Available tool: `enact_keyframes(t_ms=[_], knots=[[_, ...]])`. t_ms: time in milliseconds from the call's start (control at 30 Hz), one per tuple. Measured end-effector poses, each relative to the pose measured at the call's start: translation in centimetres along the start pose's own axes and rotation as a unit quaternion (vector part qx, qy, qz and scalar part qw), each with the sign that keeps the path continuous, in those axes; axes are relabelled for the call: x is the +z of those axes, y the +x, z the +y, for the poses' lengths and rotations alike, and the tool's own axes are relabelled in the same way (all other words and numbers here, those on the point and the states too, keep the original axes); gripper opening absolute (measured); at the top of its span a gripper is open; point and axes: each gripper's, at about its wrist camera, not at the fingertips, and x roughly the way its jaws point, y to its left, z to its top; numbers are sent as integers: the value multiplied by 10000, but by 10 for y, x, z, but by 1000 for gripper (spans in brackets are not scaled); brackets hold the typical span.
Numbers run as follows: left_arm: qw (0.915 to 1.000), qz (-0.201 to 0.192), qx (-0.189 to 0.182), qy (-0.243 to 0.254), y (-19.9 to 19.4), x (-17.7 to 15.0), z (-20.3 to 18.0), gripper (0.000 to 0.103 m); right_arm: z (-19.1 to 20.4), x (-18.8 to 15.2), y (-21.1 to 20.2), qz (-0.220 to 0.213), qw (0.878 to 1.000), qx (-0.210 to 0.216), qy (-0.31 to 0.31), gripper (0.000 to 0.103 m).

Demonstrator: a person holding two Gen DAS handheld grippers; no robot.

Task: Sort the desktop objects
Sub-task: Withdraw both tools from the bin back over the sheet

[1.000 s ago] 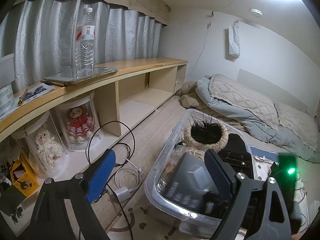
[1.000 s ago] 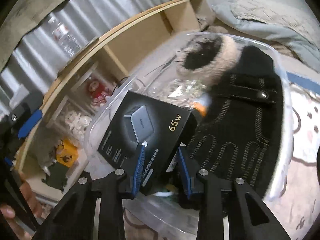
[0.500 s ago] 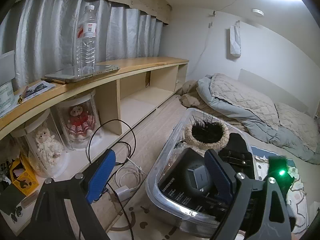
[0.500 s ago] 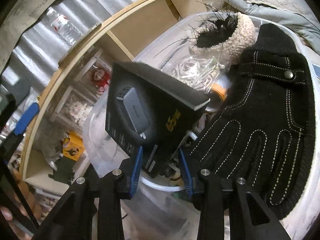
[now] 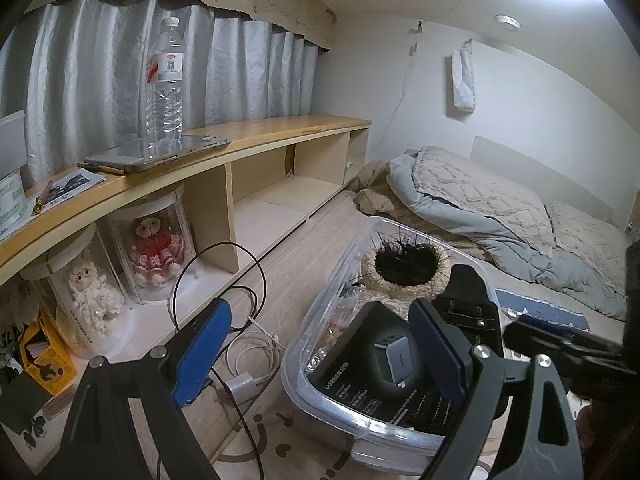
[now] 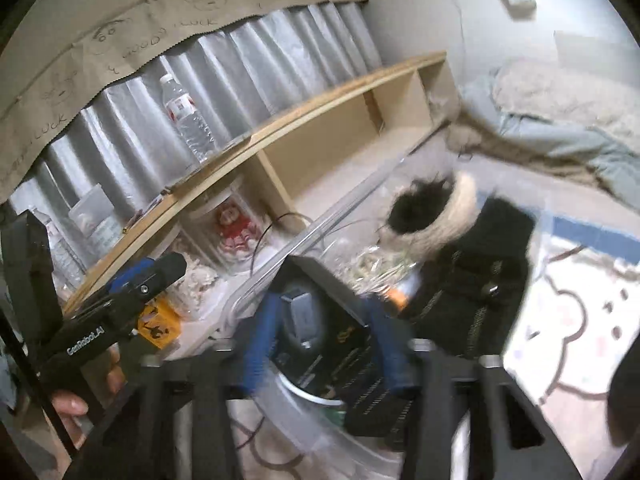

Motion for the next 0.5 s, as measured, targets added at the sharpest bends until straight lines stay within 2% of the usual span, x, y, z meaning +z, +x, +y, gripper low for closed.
enact_keyframes(t_ms=[33,100,133,167,233,333,500], knots=[[10000,-2,-2,6,-1,0,-2,91,0,0,-6,-89,9999,-112,-74,73],[10000,-6,-2,19,-2,0,-5,91,0,0,-15,-200,9991,-283,-262,75],[10000,-3,0,33,-3,-1,-7,94,-1,-1,-18,-238,9985,-362,-326,80],[10000,4,-3,63,-3,-1,-10,100,-2,-3,-22,-262,9981,-409,-368,90],[9999,-45,9,132,-6,-1,-15,101,-4,-5,-31,-364,9965,-546,-520,97],[9997,-93,18,212,-10,-2,-23,102,-7,-8,-42,-472,9944,-658,-681,103],[9995,-99,-94,272,-14,-4,-36,103,-17,-12,-60,-651,9901,-939,-812,103]])
